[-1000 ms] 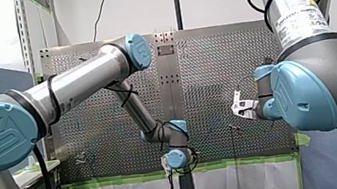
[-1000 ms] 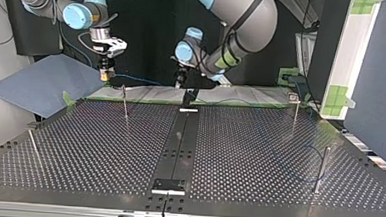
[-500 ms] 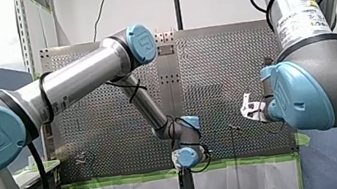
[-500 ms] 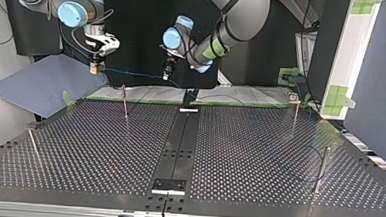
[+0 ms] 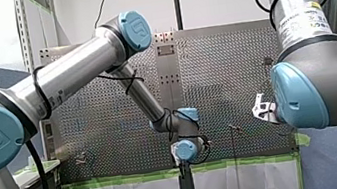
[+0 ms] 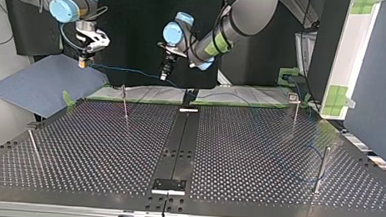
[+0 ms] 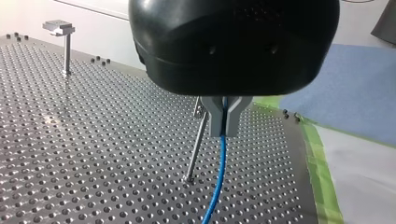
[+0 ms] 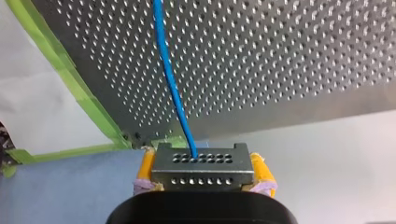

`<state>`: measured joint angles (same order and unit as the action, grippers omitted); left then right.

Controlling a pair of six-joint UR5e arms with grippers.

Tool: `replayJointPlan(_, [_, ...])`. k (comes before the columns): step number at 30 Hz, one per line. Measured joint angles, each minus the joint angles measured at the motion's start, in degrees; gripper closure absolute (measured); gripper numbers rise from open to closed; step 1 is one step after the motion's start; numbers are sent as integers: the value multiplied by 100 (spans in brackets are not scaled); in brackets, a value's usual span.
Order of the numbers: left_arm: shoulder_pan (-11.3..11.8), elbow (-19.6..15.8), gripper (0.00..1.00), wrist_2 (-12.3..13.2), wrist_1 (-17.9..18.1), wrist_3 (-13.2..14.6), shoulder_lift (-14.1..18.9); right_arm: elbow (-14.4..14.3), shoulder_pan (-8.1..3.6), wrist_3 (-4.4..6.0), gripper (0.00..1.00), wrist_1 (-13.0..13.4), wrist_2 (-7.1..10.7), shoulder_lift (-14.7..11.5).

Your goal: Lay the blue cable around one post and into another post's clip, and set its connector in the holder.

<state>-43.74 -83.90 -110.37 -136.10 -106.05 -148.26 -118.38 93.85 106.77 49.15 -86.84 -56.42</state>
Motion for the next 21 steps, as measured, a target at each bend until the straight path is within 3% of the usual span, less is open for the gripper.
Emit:
replayJointPlan(10, [-21, -113, 98, -60, 57, 77, 8, -42, -252, 10, 100, 33, 11, 14])
replayJointPlan(17, [-7, -218, 98, -72, 173, 143, 7, -94, -234, 69, 100, 196, -17, 18])
replayJointPlan(21, [3, -313, 98, -47, 334, 160, 6, -126, -210, 46, 100, 346, -26, 20])
